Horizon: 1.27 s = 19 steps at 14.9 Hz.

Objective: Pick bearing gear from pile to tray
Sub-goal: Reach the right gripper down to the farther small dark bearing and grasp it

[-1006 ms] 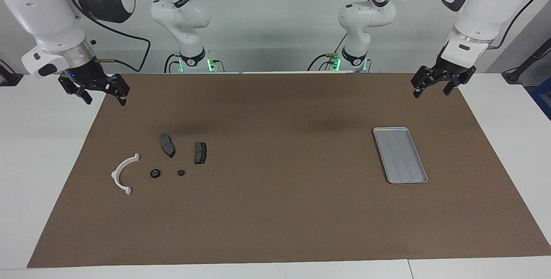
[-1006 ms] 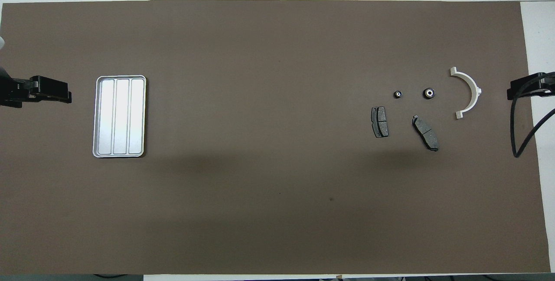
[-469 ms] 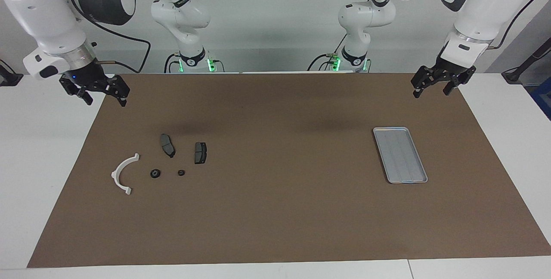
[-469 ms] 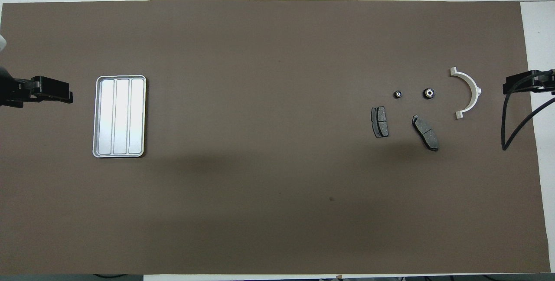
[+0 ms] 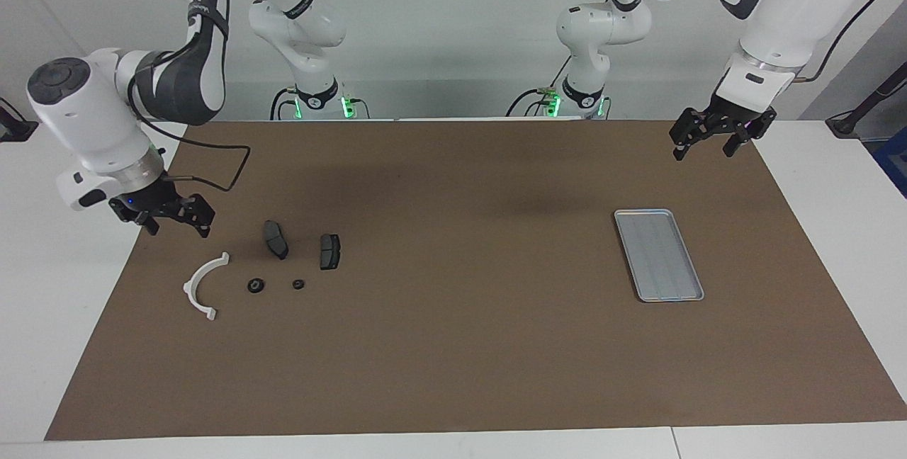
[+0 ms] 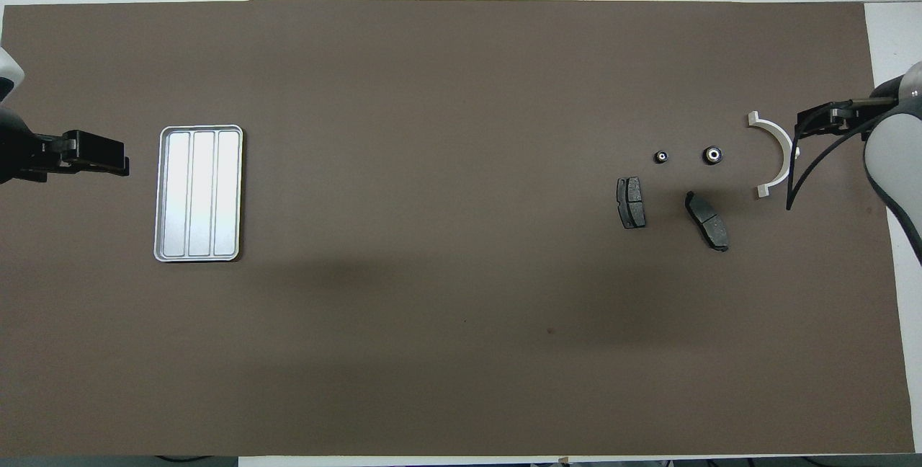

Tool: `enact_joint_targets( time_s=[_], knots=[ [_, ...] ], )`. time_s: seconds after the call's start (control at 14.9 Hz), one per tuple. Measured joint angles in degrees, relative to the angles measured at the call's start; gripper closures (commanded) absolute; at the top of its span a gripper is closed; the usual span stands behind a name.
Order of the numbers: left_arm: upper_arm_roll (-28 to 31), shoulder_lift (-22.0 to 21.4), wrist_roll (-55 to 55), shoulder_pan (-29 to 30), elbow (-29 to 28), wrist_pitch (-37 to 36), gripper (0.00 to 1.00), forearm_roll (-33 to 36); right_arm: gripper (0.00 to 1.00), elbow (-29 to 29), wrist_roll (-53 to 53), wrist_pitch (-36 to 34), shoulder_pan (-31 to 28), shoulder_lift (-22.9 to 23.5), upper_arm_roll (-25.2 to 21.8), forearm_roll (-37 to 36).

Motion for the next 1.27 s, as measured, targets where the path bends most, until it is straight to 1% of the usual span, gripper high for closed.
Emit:
enact_joint_targets(
  time_s=[0.27, 0.6, 1.01, 1.27],
  knots=[
    [0.09, 0.00, 0.00, 0.07, -0.10, -0.86, 0.00, 0.00, 0.04, 1.20, 2.77, 4.29, 1.69, 4.88, 0.53, 0.21],
    [-0.10, -0.04, -0.02, -0.01, -0.86, -1.03, 0.00, 0.00, 0.04, 1.34, 5.87, 10.66, 4.53, 9.28, 0.63, 0.27],
    [0.56, -0.14, -0.56, 1.01, -2.25, 0.49, 0.00, 0.00, 0.04, 1.20, 6.42, 11.72, 5.16, 11.38, 0.63, 0.27],
    [0.55, -0.87, -0.60, 1.02, -3.33, 0.47, 0.00, 0.00, 0.04, -0.73, 6.48, 12.37, 5.66, 12.37, 0.63, 0.28]
  ],
)
